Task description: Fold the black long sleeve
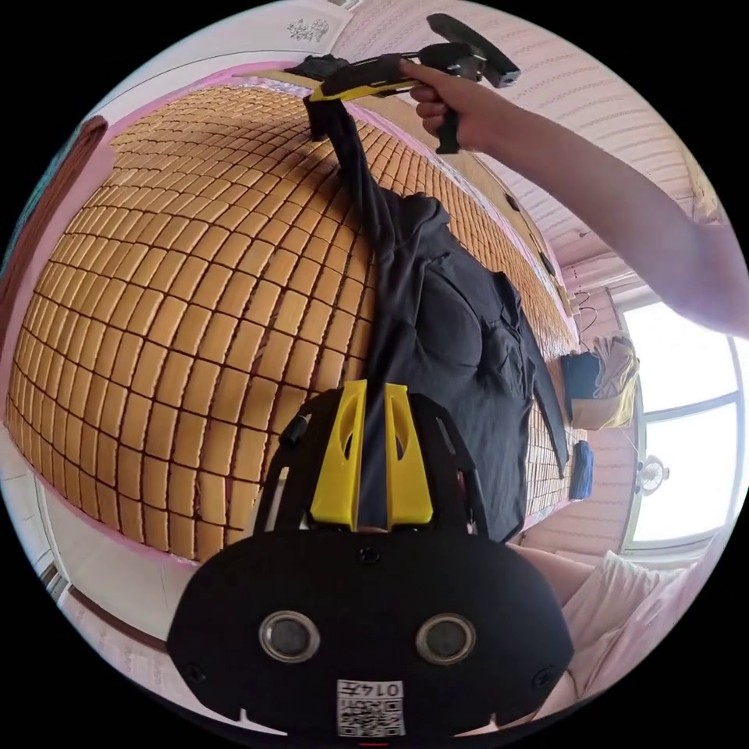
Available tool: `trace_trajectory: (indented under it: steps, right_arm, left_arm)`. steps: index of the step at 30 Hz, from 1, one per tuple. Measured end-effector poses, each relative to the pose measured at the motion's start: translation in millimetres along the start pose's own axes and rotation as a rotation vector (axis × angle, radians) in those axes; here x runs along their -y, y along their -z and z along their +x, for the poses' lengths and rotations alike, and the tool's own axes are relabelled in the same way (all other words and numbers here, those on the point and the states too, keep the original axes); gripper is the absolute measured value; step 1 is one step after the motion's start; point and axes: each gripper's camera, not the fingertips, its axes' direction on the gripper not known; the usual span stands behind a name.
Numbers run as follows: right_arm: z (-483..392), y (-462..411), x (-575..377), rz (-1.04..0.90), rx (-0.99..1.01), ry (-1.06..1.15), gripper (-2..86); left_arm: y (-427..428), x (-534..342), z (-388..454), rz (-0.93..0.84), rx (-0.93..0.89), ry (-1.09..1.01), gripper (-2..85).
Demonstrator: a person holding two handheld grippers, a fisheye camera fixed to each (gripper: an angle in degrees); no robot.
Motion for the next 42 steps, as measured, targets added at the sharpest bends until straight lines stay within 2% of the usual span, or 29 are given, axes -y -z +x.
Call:
trace_trajectory:
  steps: [2, 4, 9, 12, 17, 21, 23, 25, 26, 28, 31, 36, 39, 42]
  right_arm:
    - [-50, -14, 3, -0.091, 0.098, 0.234, 3.3]
    - [-72, -33, -3, -0.181, 0.078, 0.323, 6.2]
    - [-10, -79, -27, -0.273, -0.032, 0.022, 9.1]
    - [14, -105, -35, -0.313, -0.155, -0.077, 9.6]
    - [25, -144, -32, -0.313, -0.247, -0.139, 8.9]
    - [34, -164, -21, -0.305, -0.282, -0.19, 1.4]
    - [39, -169, -17, -0.308, -0.279, -0.21, -0.1]
    - [43, -173, -12, -0.315, -0.275, -0.211, -0.6]
    - [46, -173, -10, -0.312, -0.271, -0.216, -0.8]
    - [50, -170, -7, -0.281, -0.277, -0.226, -0.9]
    - [59, -162, -3, -0.23, -0.272, -0.249, -0.9]
    - [74, -165, 4, -0.205, -0.263, -0.282, -0.9]
    - [83, -167, 6, -0.198, -0.243, -0.307, -0.9]
    - [89, -167, 6, -0.203, -0.247, -0.319, -0.9]
  left_arm:
    - [27, -13, -12, 0.023, -0.018, 0.019, 4.6]
    - [61, -33, -33, 0.034, 0.0, 0.063, 4.4]
    - [123, -65, -82, 0.069, 0.103, 0.222, 4.3]
    - [158, -66, -109, 0.165, 0.146, 0.297, 4.2]
    - [183, -30, -126, 0.287, 0.159, 0.292, 5.3]
    - [165, 14, -134, 0.222, 0.168, 0.305, 7.0]
    - [151, 23, -142, 0.123, 0.229, 0.338, 4.2]
    - [165, 19, -144, 0.148, 0.233, 0.324, 0.7]
    - [172, 15, -144, 0.167, 0.237, 0.334, 0.4]
    - [216, -13, -138, 0.347, 0.235, 0.323, -0.2]
    - [262, -65, -144, 0.508, 0.238, 0.388, -0.3]
    - [272, -123, -185, 0.473, 0.316, 0.597, 0.2]
    - [271, -141, -213, 0.445, 0.235, 0.741, 1.8]
    - [274, -132, -217, 0.443, 0.23, 0.719, 4.2]
